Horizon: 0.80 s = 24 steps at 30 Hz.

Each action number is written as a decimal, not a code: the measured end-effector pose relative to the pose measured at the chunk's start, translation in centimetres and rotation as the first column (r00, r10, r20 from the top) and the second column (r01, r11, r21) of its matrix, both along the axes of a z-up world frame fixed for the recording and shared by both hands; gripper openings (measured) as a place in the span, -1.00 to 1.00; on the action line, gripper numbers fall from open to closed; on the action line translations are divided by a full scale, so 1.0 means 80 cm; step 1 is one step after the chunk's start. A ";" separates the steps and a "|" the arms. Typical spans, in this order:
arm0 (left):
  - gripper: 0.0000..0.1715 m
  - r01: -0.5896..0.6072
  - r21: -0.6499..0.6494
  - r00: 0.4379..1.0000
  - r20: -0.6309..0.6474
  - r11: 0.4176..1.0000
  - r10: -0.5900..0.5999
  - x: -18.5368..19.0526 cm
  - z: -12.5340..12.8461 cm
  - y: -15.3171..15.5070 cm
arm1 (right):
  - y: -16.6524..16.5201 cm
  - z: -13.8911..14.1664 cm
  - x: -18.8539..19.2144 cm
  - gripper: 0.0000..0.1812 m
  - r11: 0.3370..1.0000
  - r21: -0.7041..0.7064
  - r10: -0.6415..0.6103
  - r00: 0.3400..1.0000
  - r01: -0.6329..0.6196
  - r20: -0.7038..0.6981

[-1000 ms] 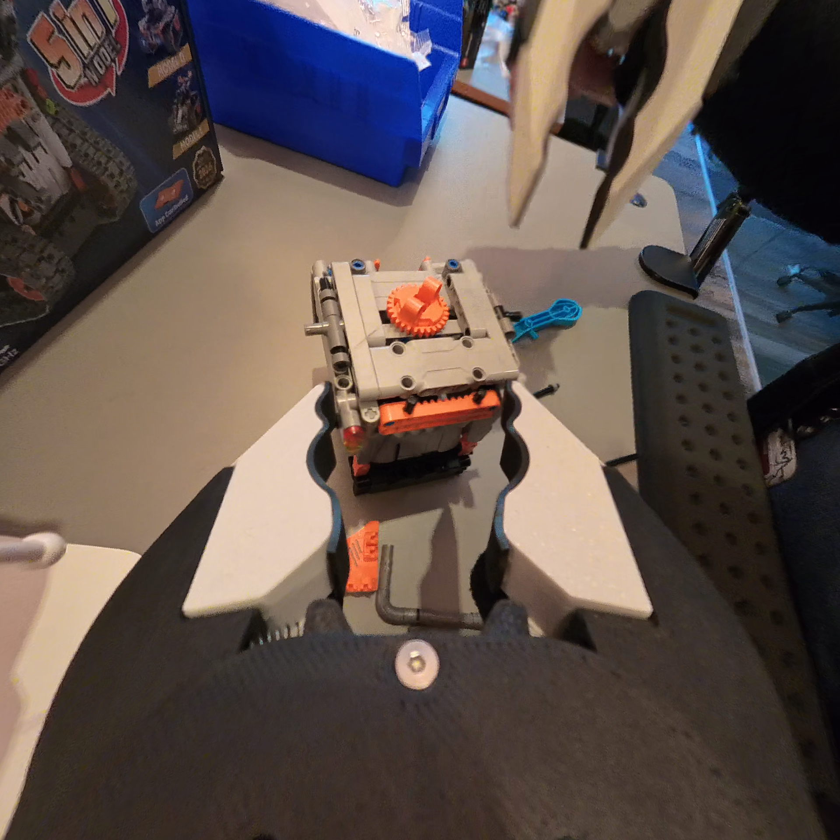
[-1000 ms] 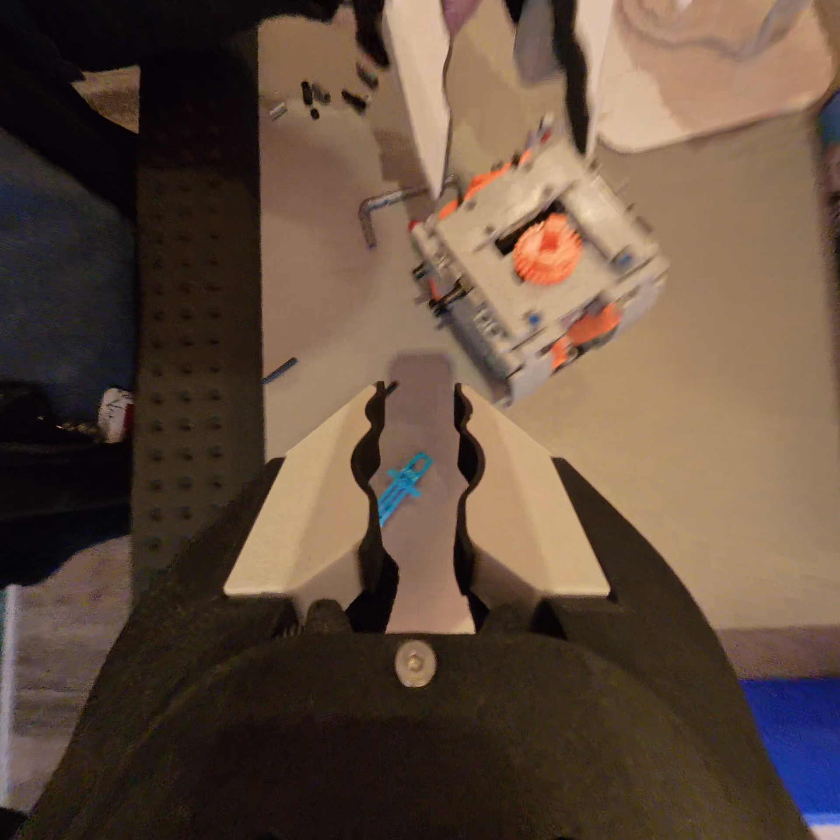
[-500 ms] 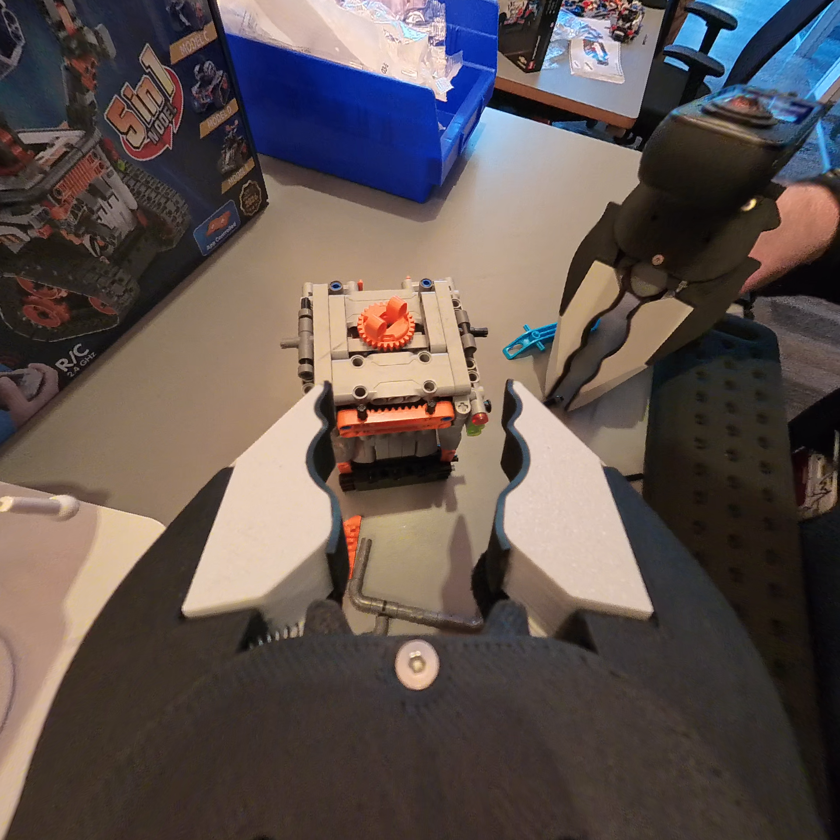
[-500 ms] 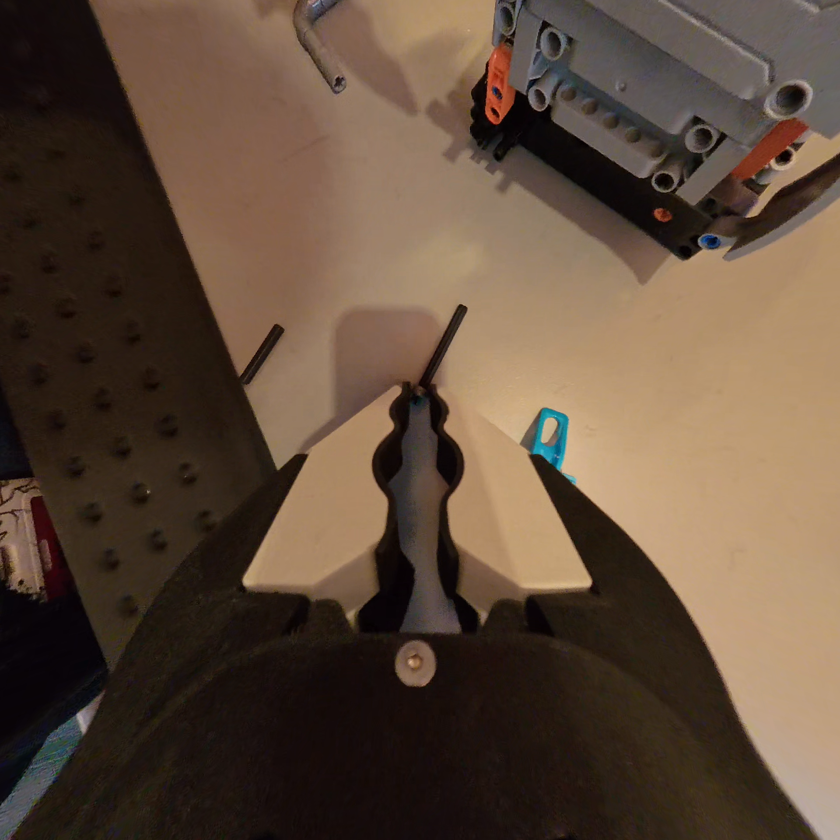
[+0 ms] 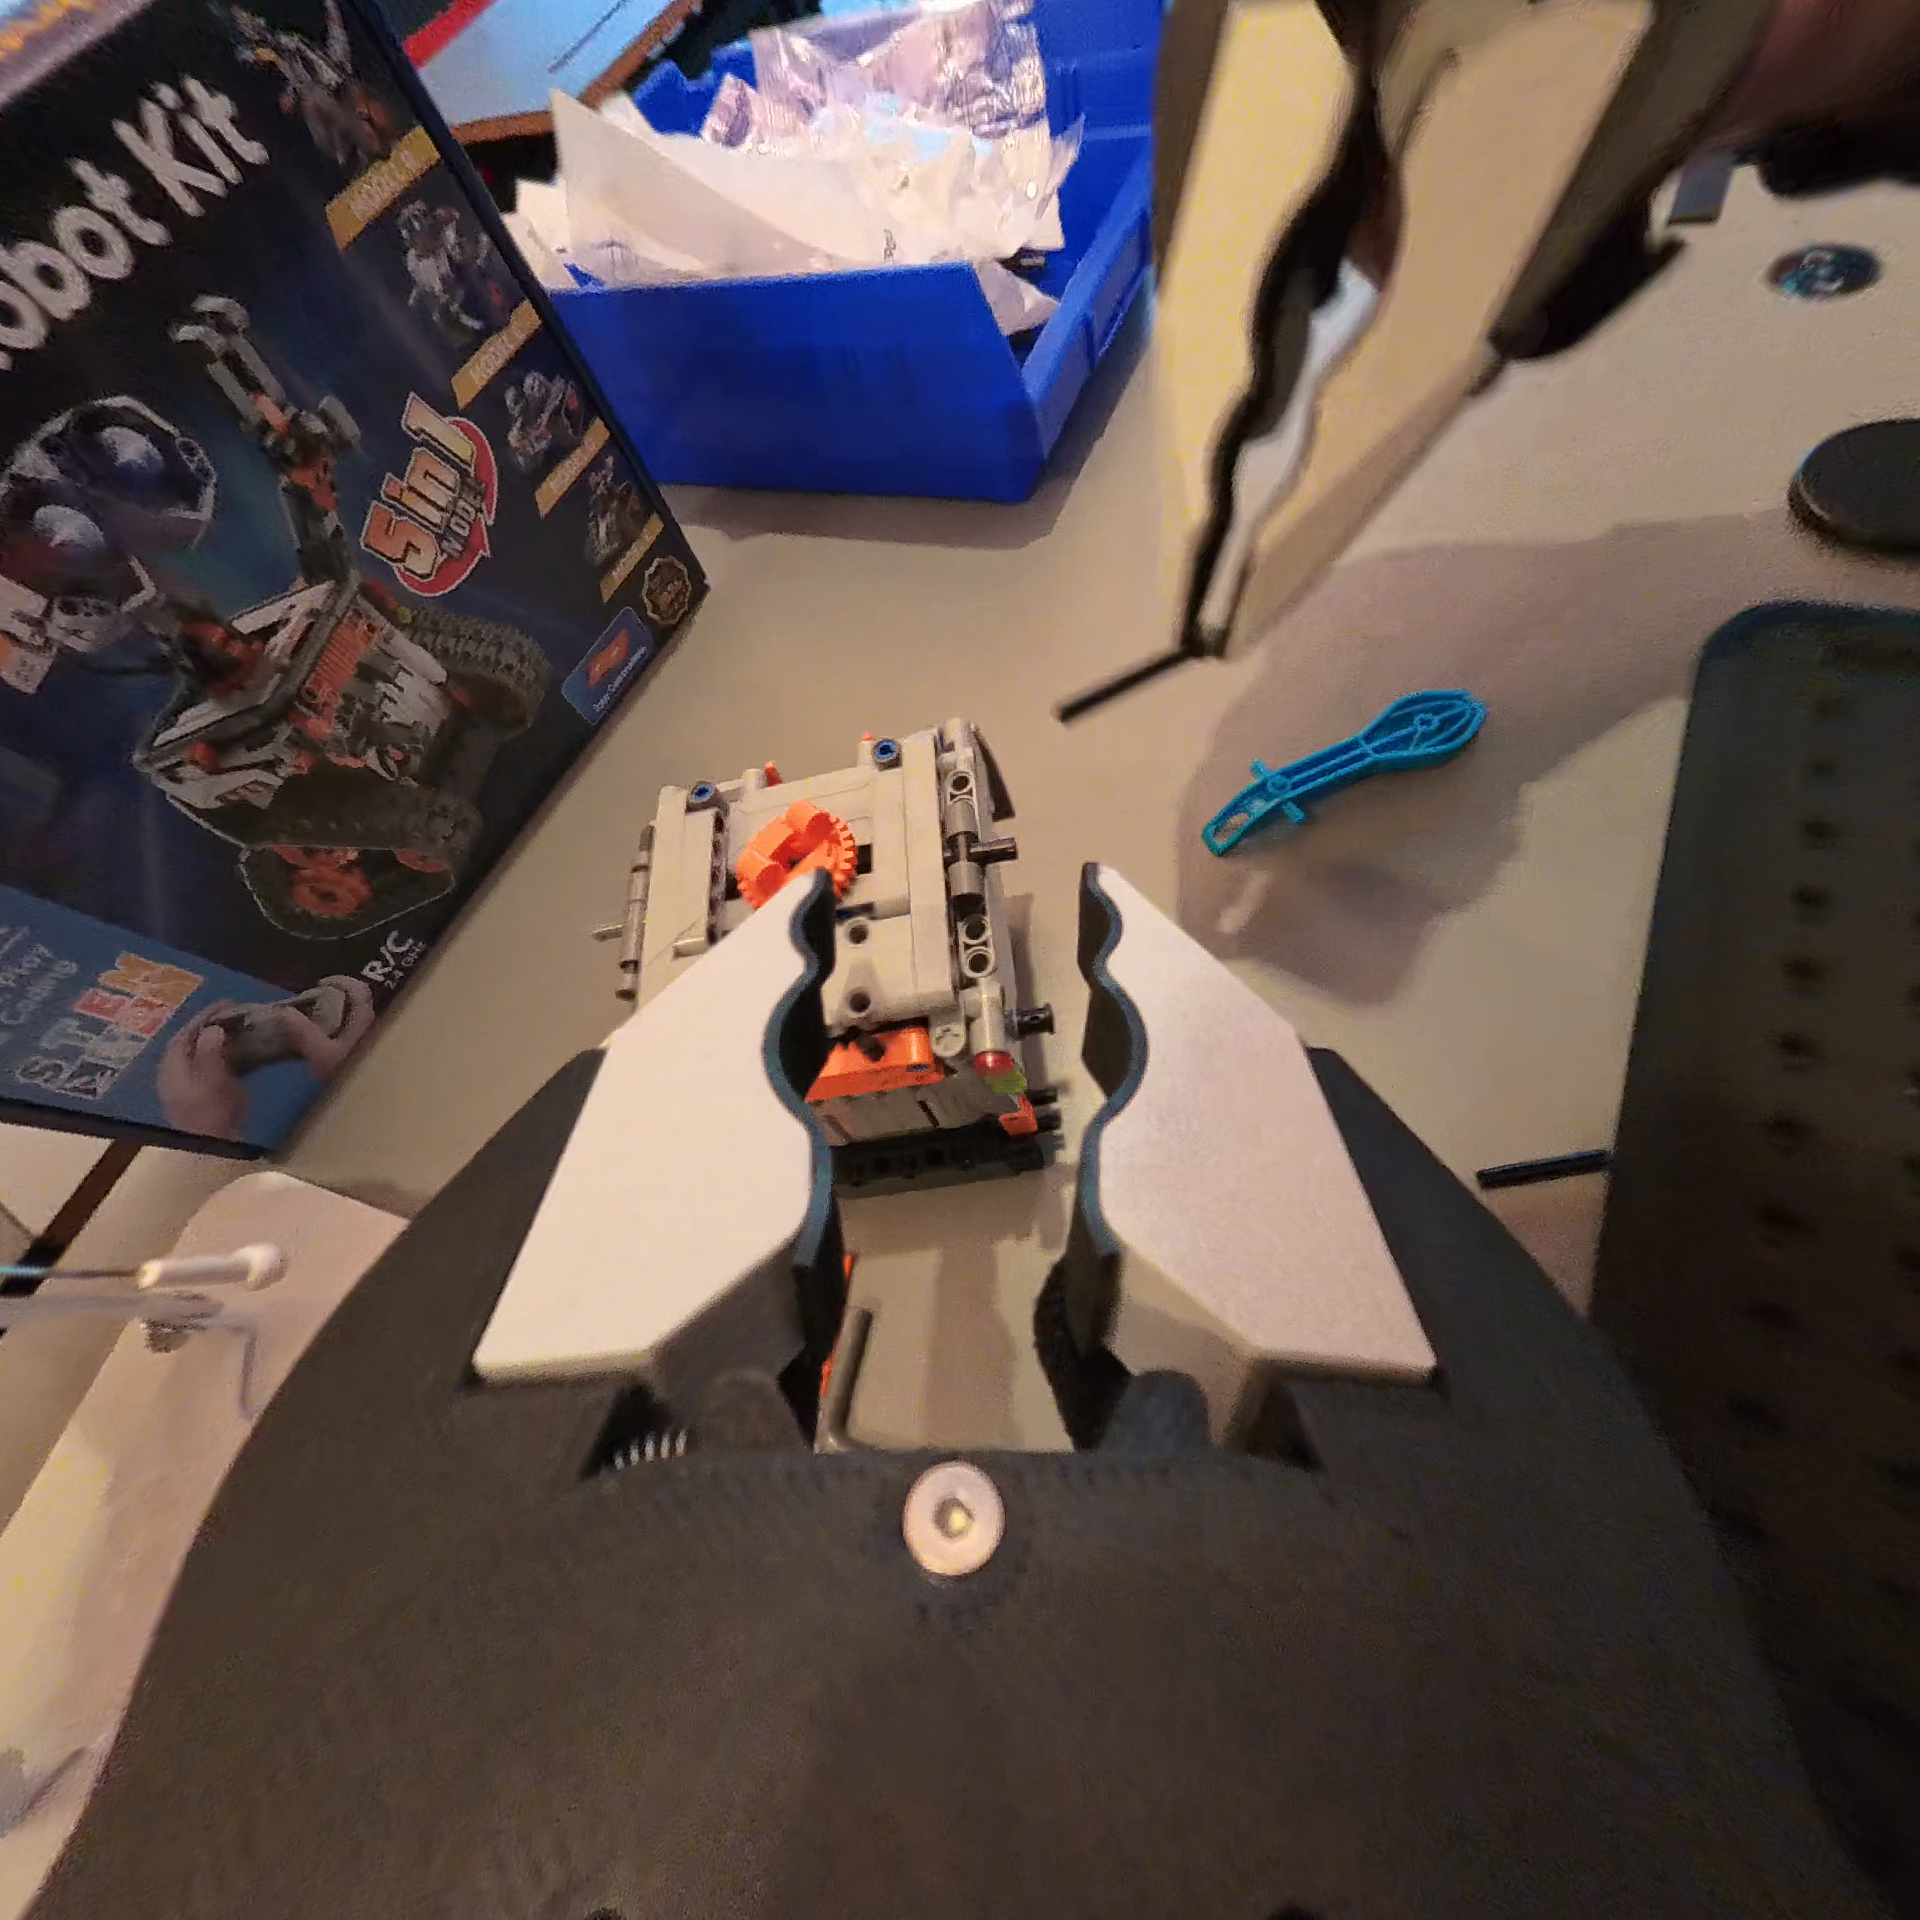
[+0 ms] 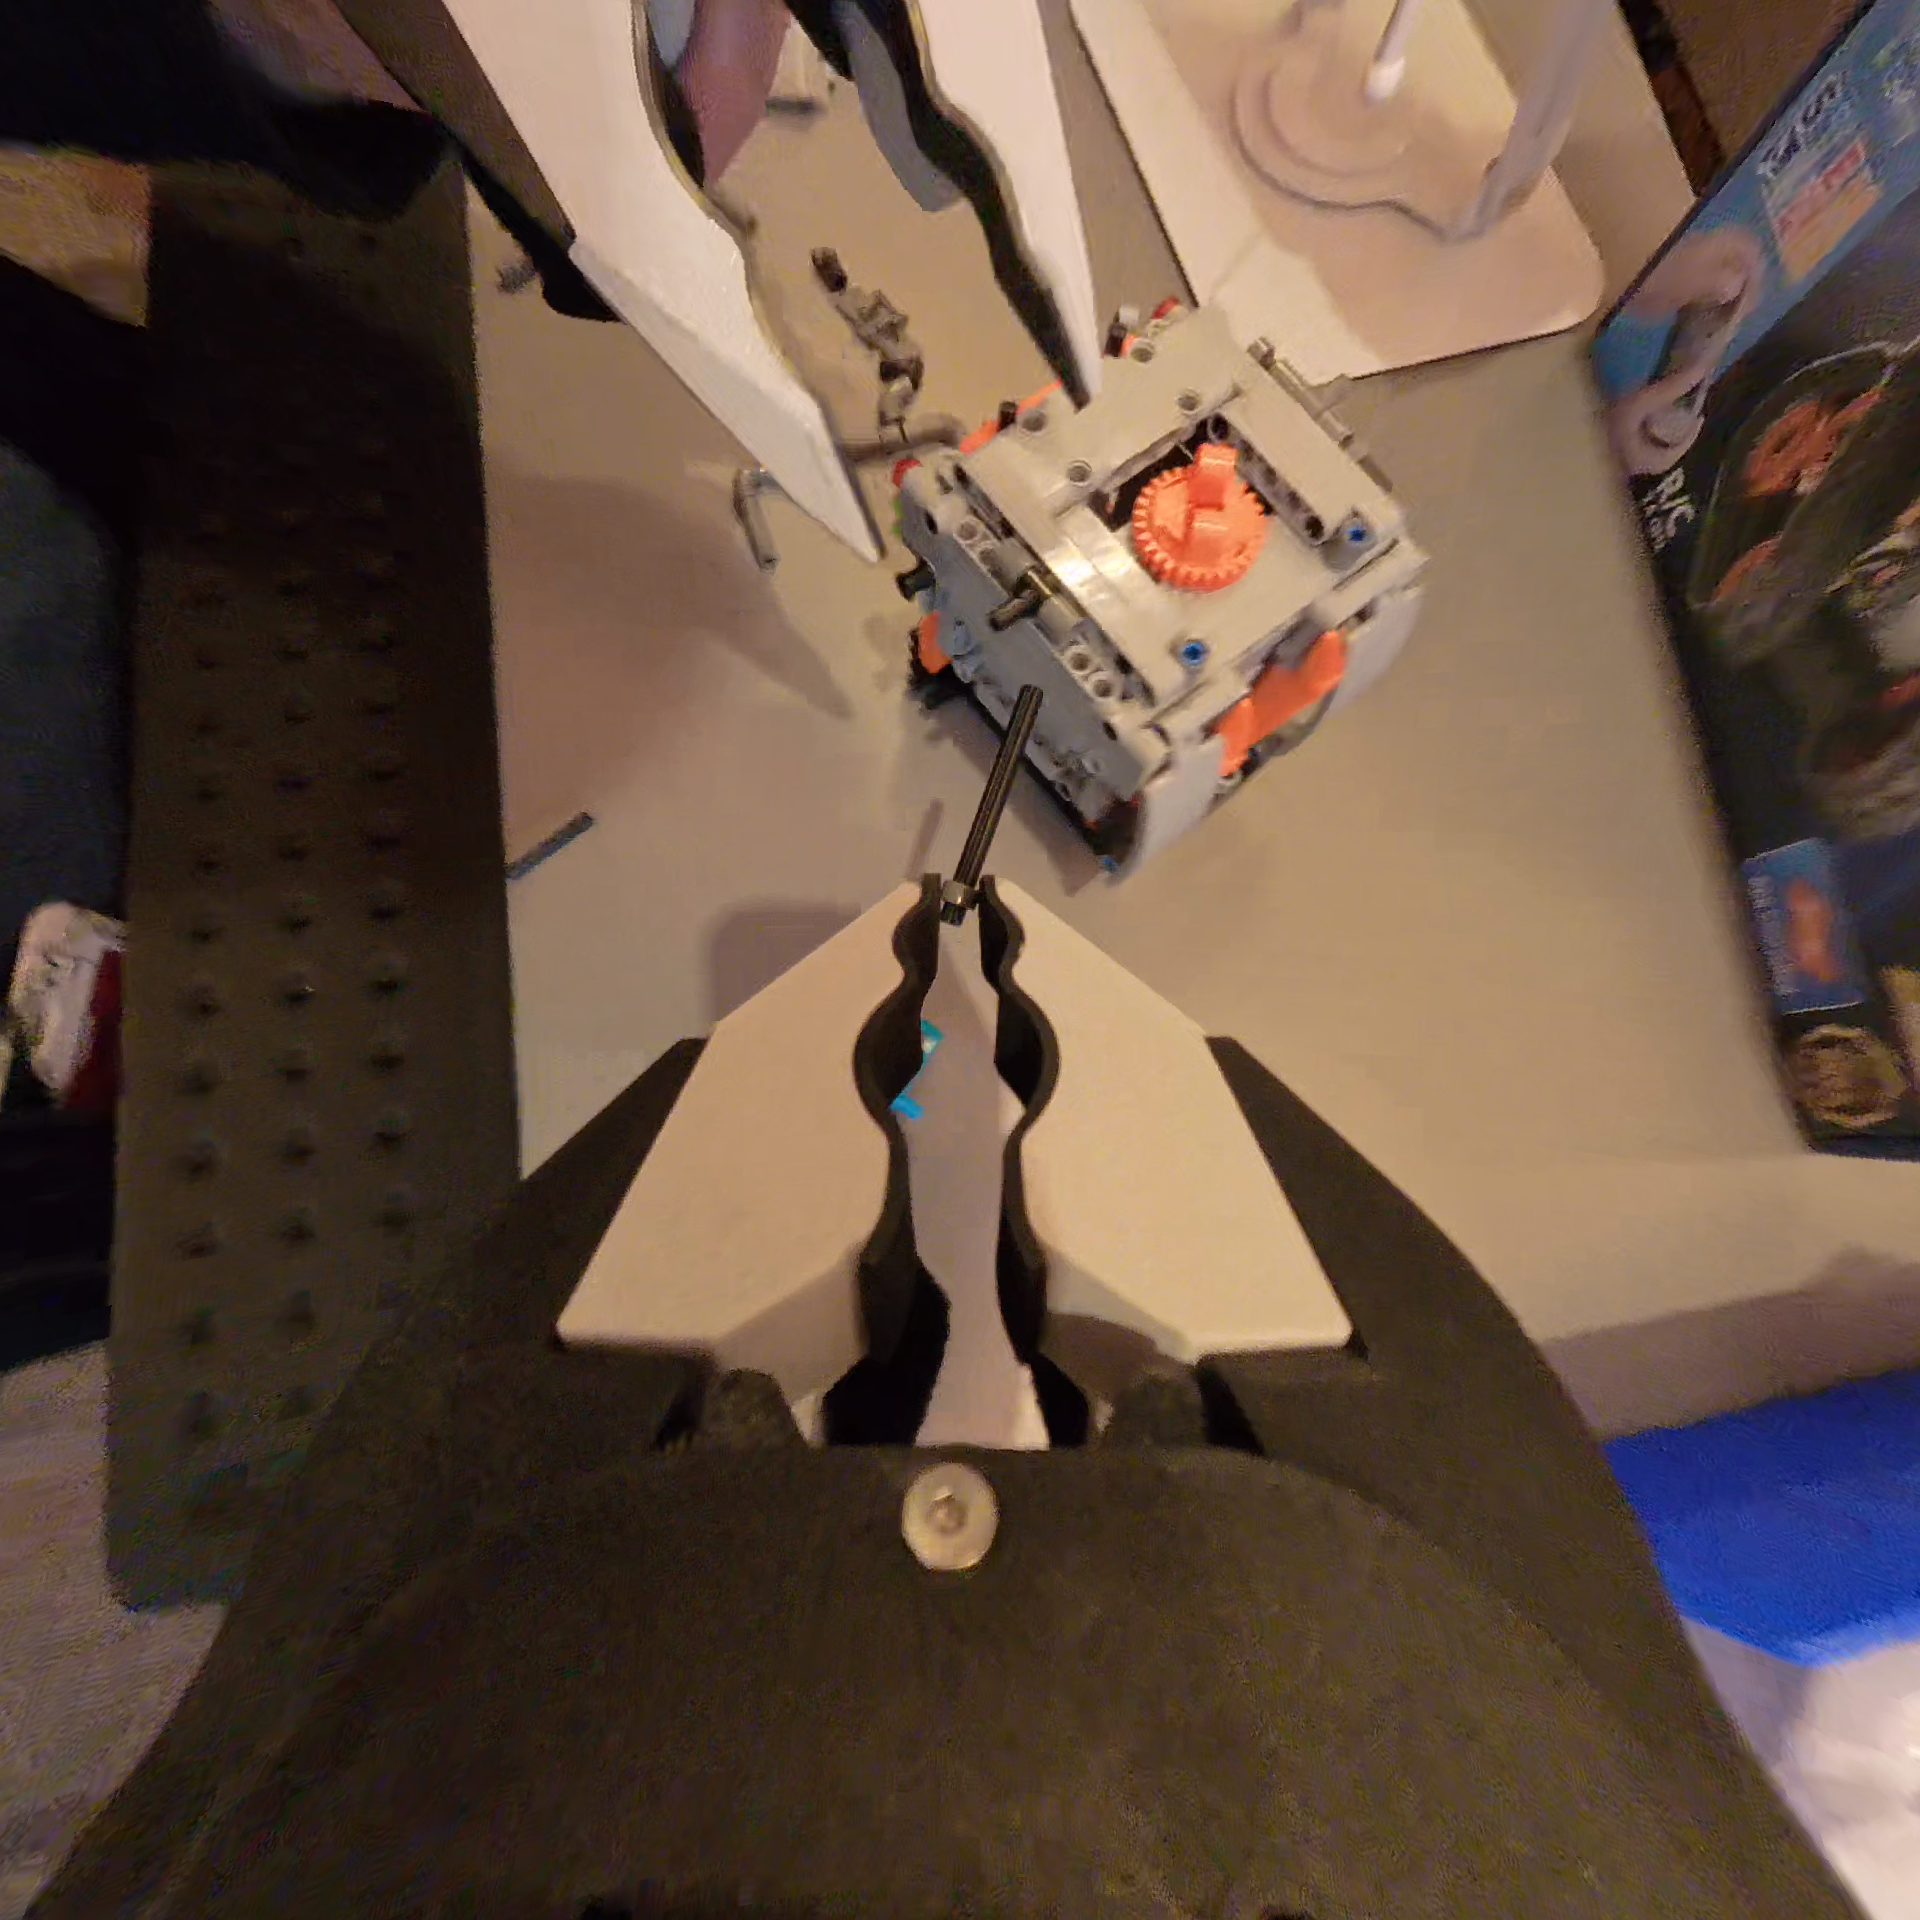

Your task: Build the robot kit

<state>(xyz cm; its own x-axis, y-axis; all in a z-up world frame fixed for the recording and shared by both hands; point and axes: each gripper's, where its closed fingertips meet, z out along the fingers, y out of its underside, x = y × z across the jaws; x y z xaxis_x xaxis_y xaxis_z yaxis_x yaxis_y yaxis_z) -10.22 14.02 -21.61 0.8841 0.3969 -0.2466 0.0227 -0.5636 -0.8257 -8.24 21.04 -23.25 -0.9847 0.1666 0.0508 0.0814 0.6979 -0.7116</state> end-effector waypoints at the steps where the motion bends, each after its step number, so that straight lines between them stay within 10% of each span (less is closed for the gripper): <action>1: -0.48 0.002 -0.008 1.000 0.013 1.000 -0.002 0.000 -0.005 0.003 | 0.002 0.002 -0.007 -0.95 0.999 0.035 0.030 0.999 -0.029 -0.022; 24: -0.67 0.037 -0.072 0.998 0.058 0.997 -0.033 -0.020 -0.024 -0.029 | -0.031 -0.006 -0.041 -0.96 0.861 0.283 0.459 0.885 -0.422 -0.077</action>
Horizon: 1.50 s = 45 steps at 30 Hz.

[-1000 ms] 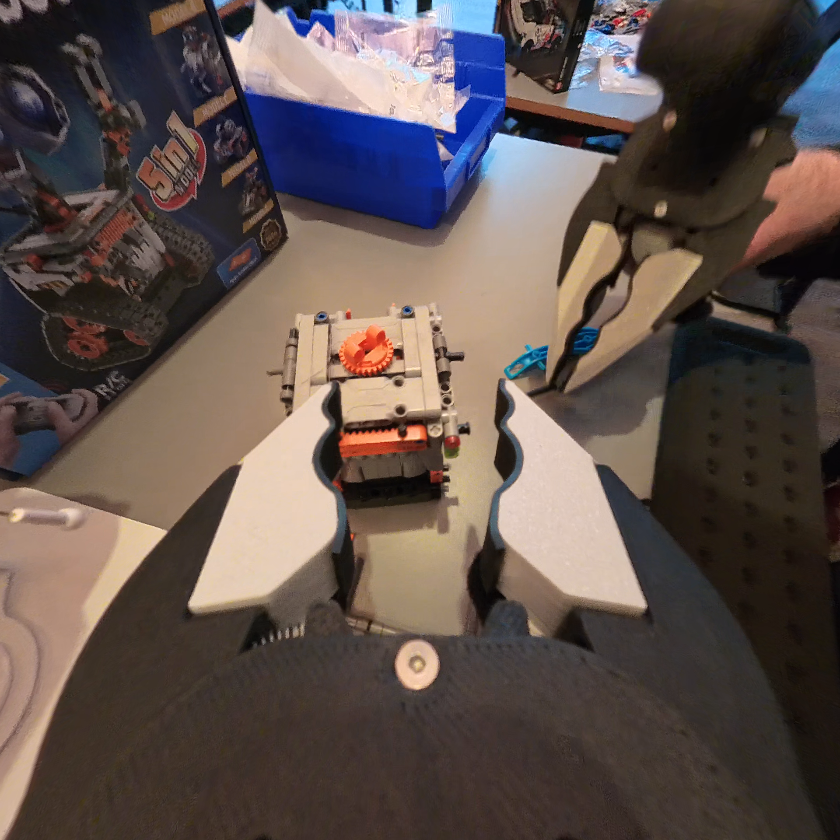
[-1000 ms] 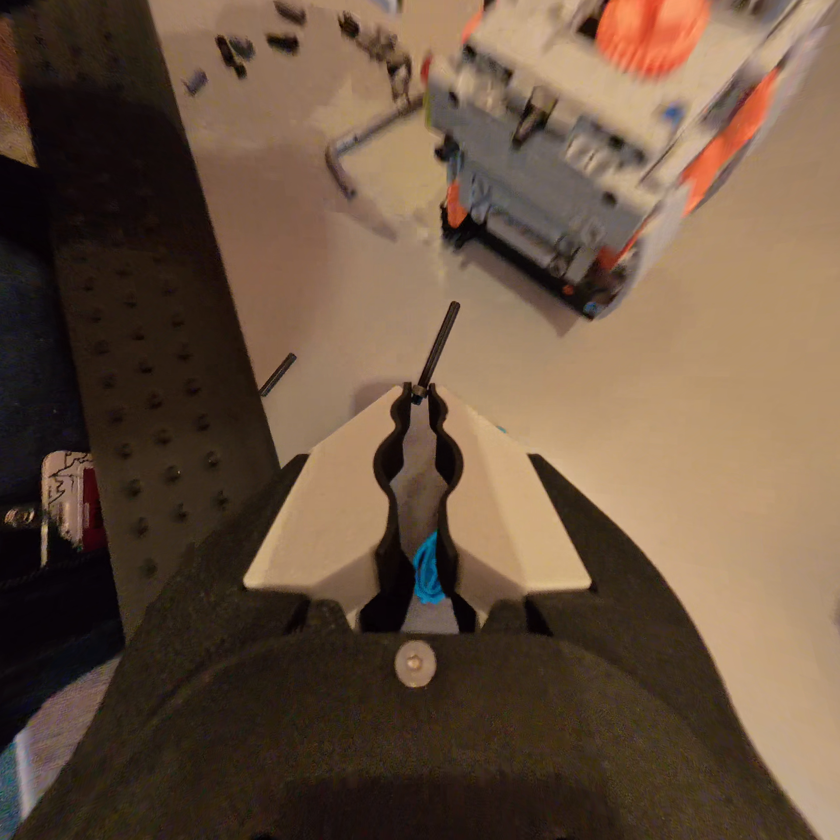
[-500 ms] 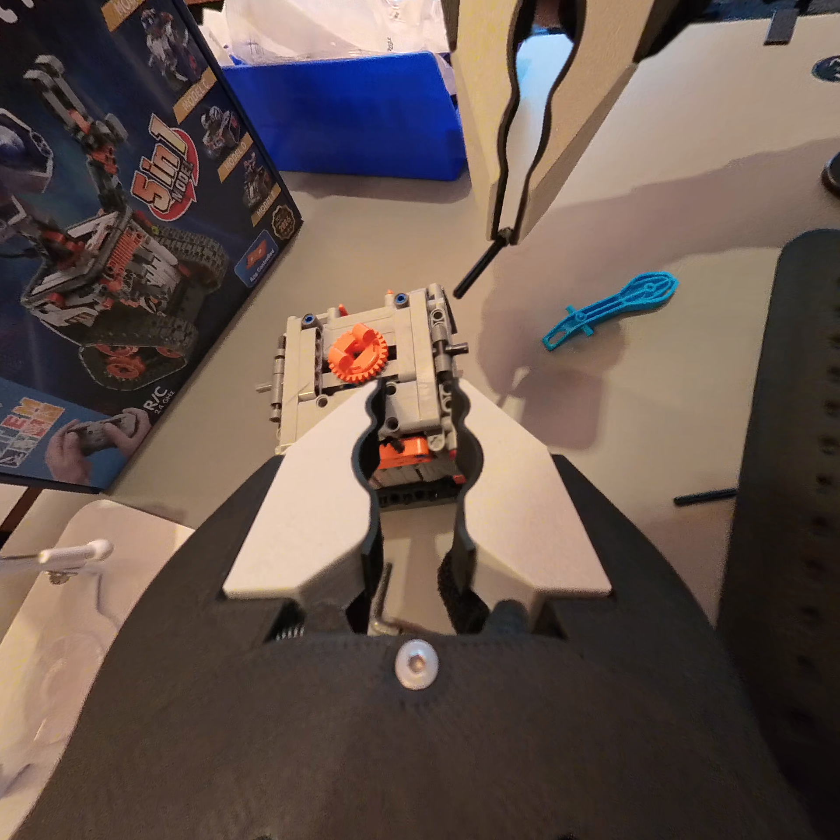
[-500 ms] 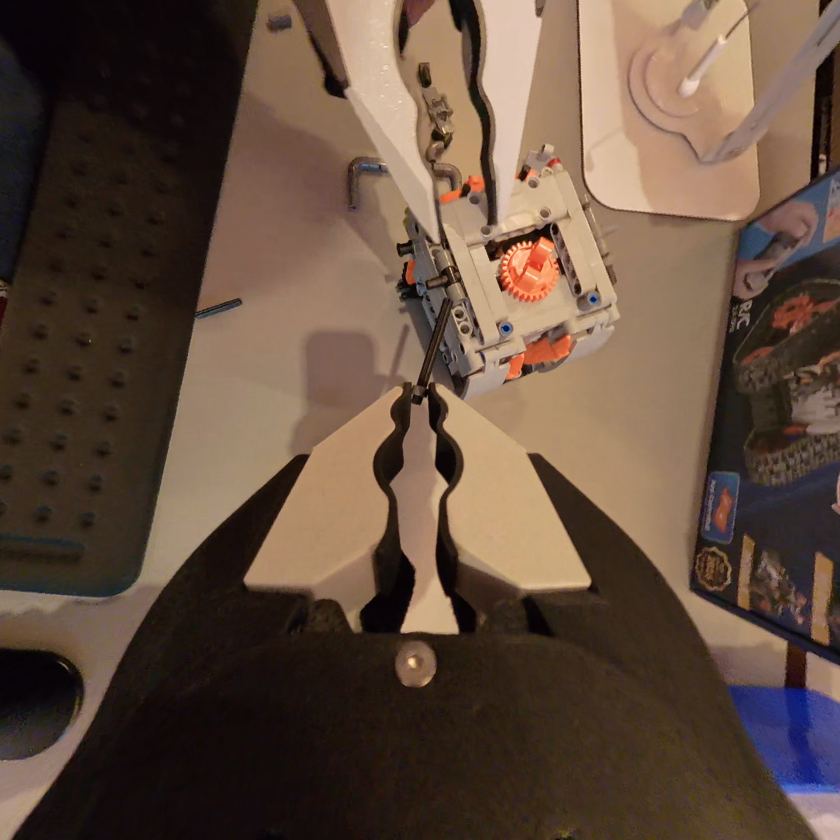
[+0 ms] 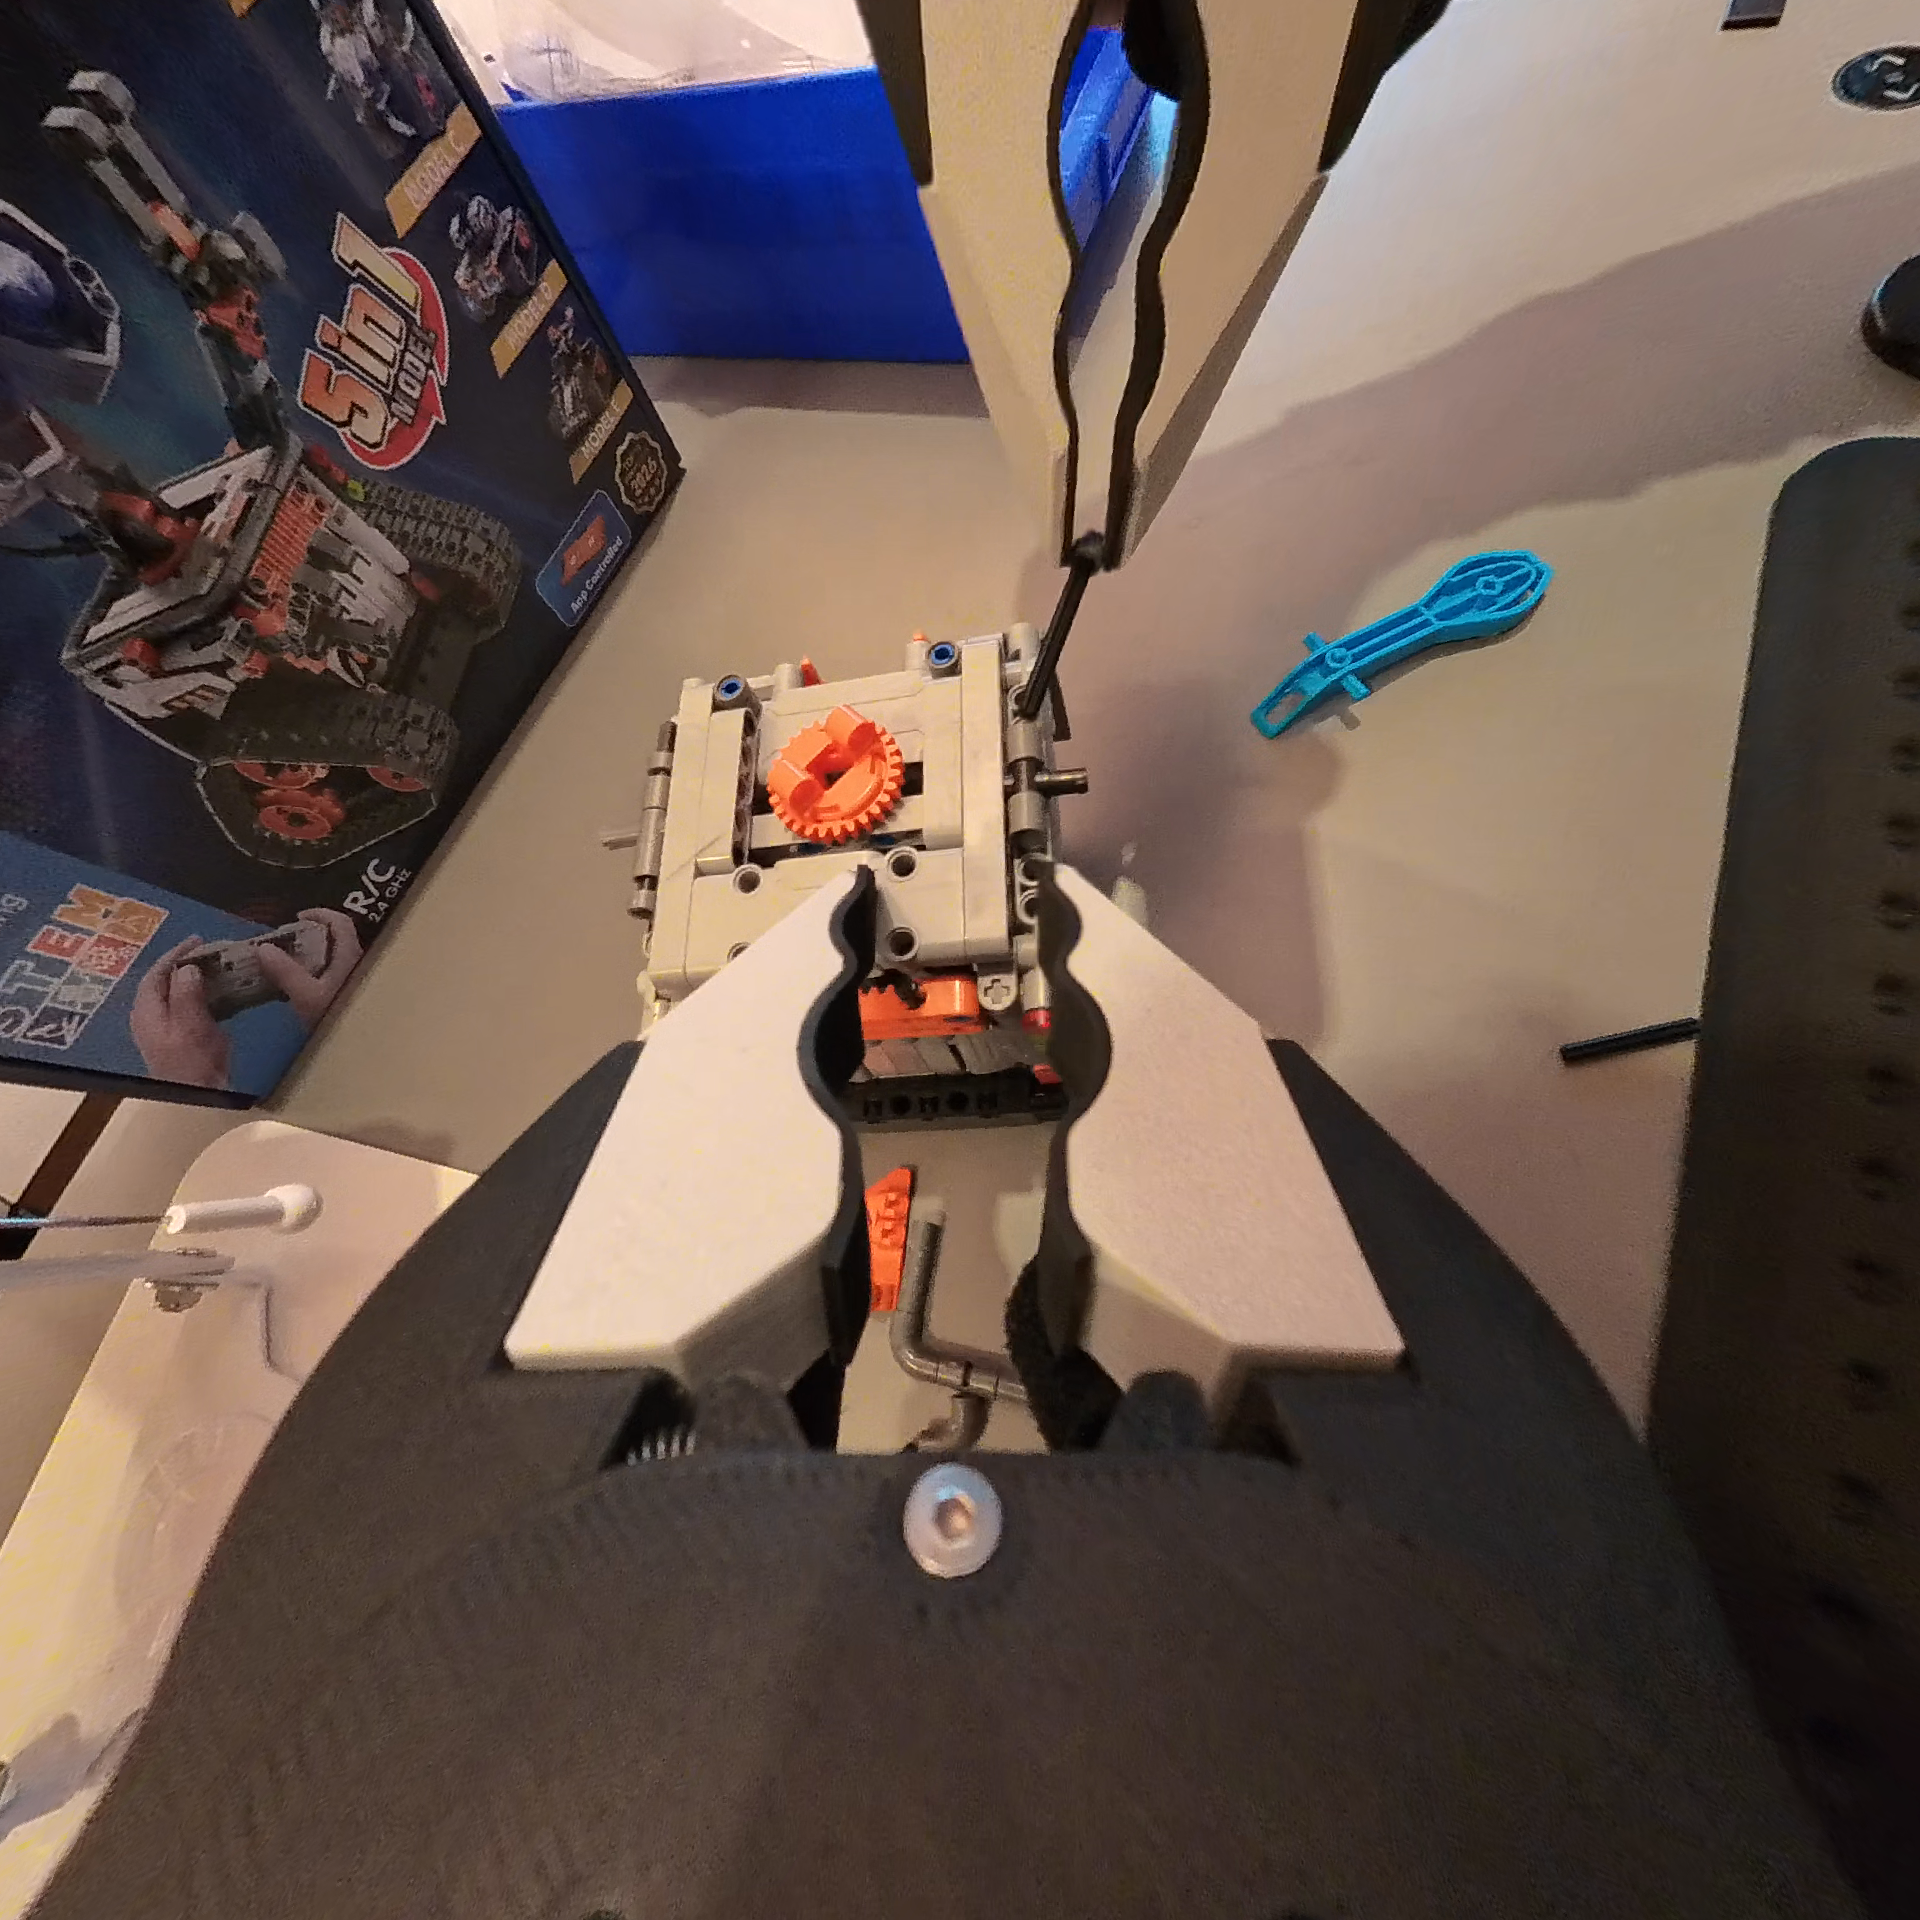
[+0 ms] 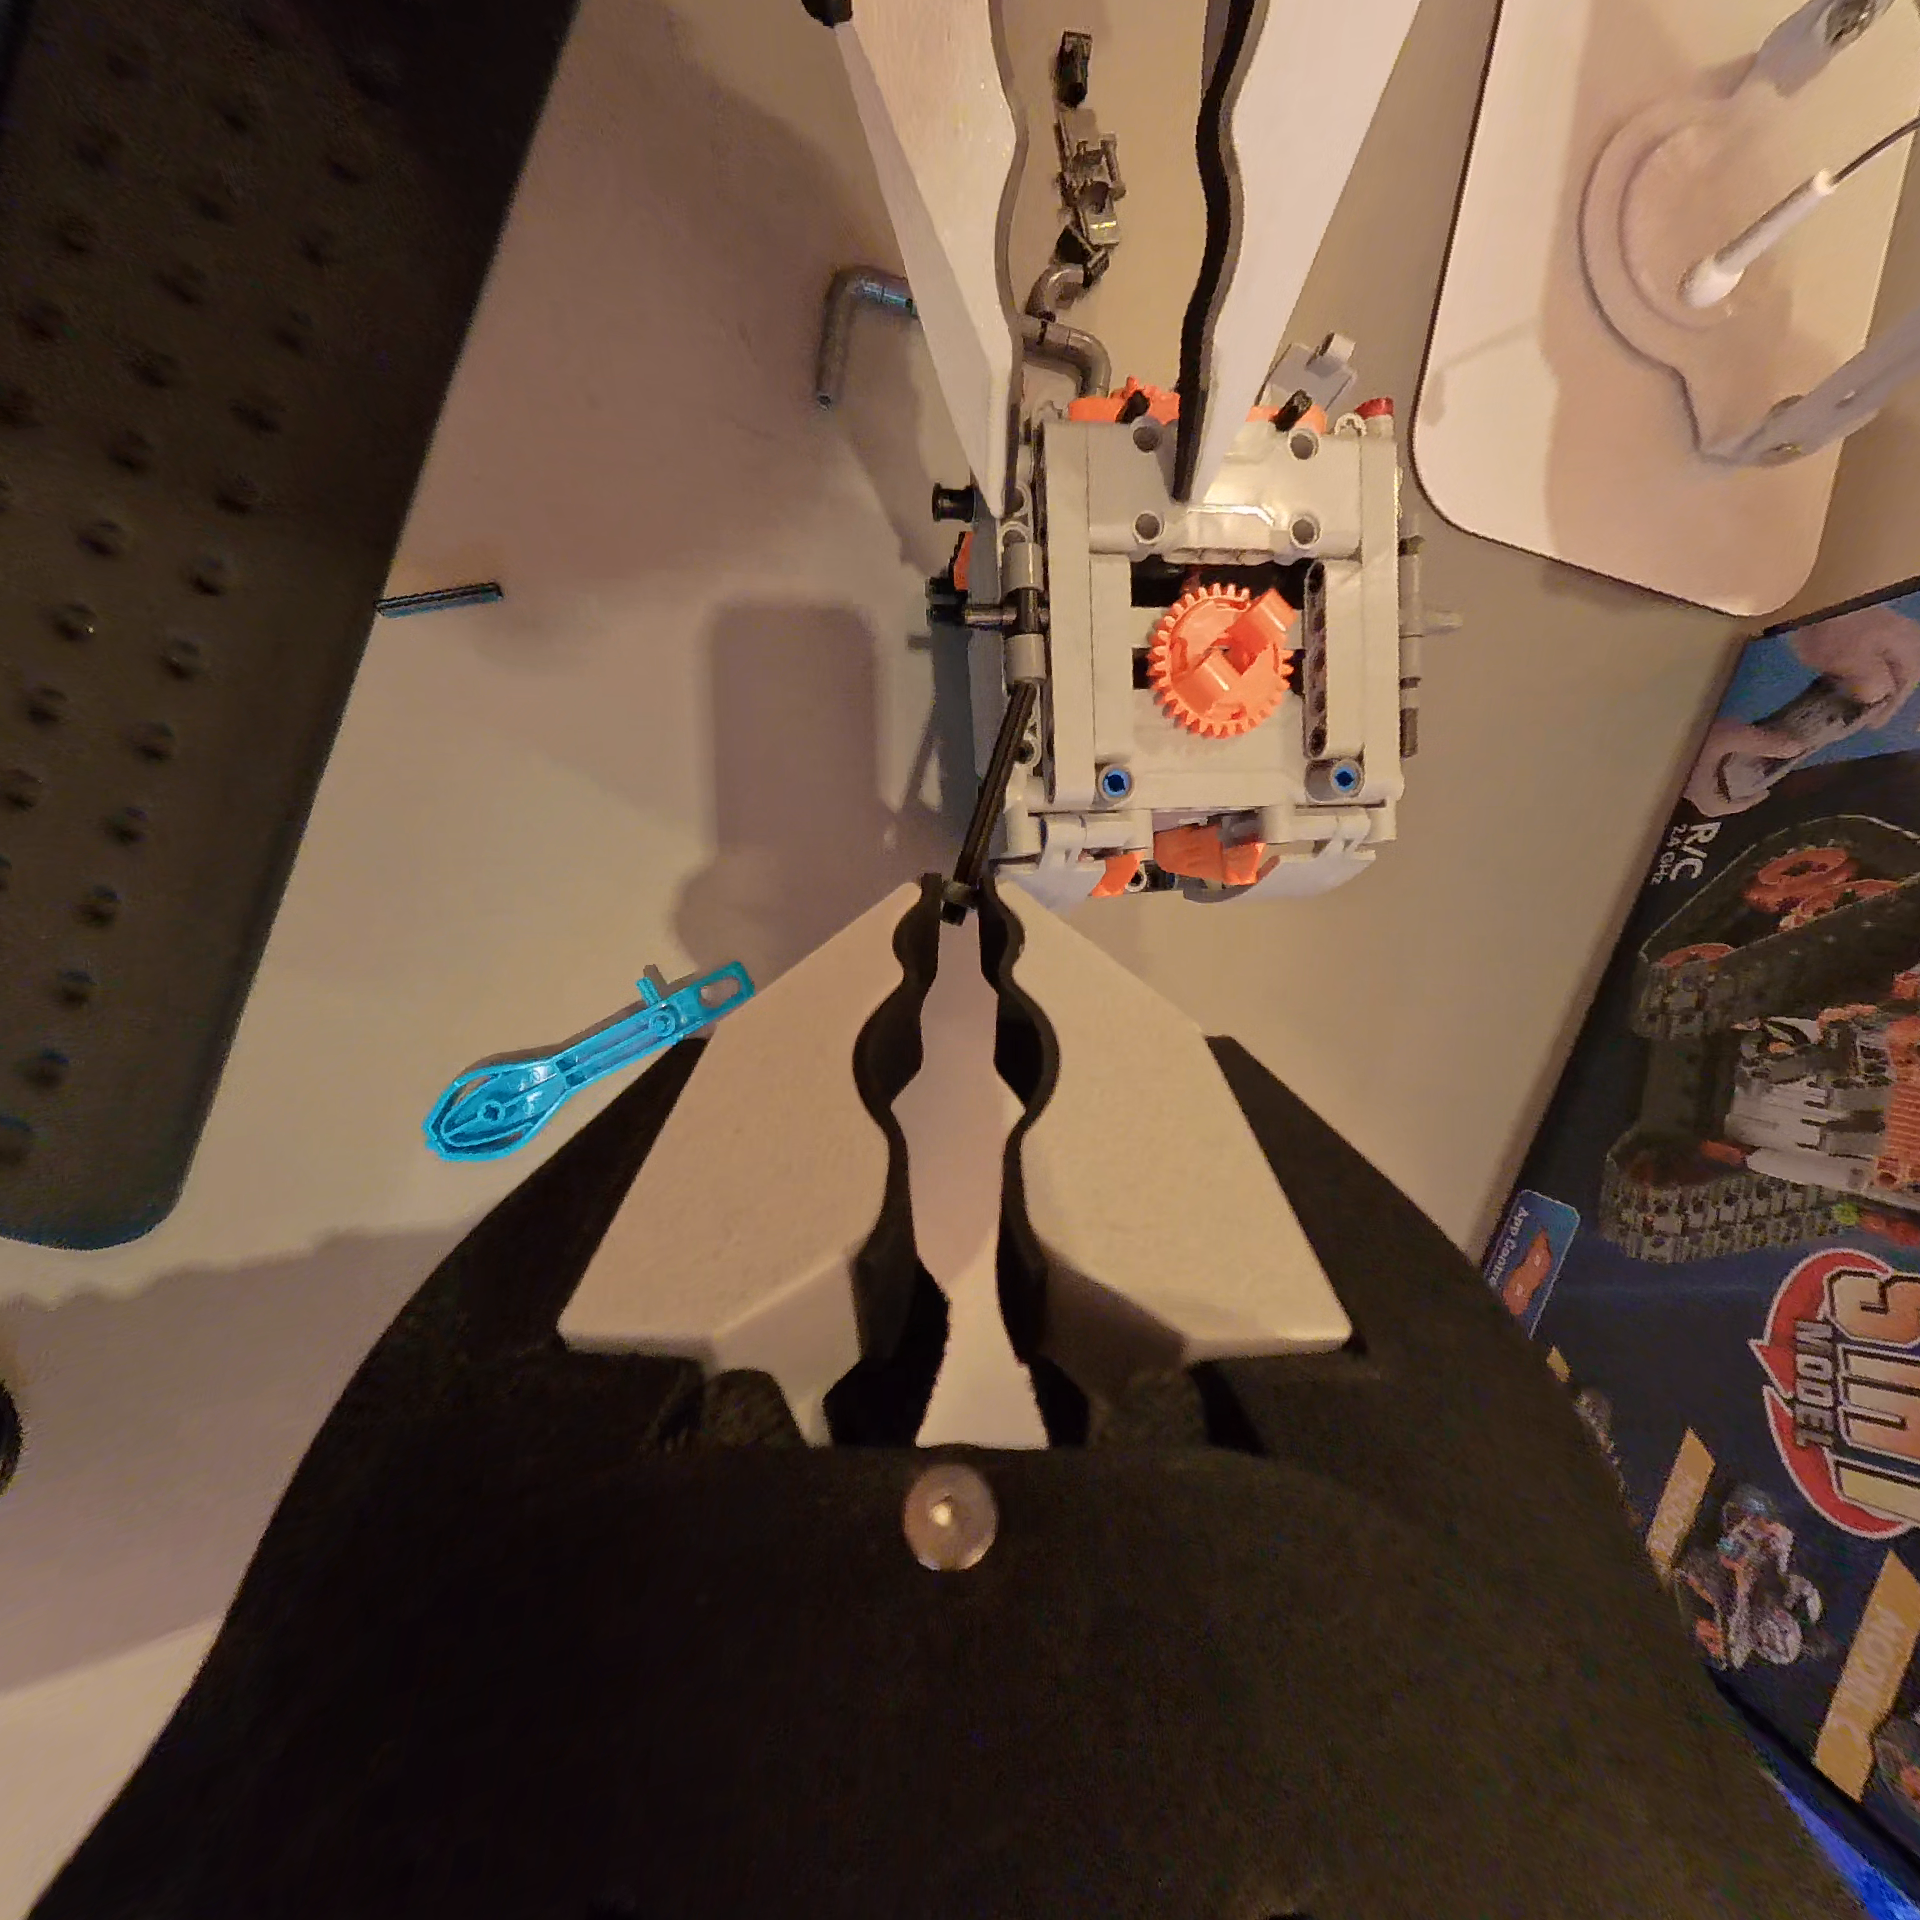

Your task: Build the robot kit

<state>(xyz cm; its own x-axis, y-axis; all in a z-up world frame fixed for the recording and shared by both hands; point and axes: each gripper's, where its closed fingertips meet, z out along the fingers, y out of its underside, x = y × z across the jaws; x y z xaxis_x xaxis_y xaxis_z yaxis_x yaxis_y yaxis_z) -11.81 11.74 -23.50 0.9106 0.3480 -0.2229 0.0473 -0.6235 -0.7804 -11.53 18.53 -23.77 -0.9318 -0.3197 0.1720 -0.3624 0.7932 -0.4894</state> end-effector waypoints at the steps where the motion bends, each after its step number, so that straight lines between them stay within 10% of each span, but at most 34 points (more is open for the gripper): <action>1: -0.67 0.000 0.003 1.000 0.002 1.000 0.000 0.000 0.000 0.000 | -0.001 0.001 -0.001 -0.95 1.000 0.003 0.002 1.000 -0.002 -0.003; 22: -0.67 0.004 0.011 1.000 -0.005 1.000 -0.004 -0.009 -0.001 0.007 | -0.016 -0.003 -0.006 -0.96 0.987 0.083 0.137 0.990 -0.140 0.041; 45: -0.68 0.024 0.031 1.000 -0.002 0.999 -0.024 -0.008 0.000 0.014 | -0.028 0.004 0.003 -1.00 0.976 -0.144 -0.137 0.971 0.166 0.196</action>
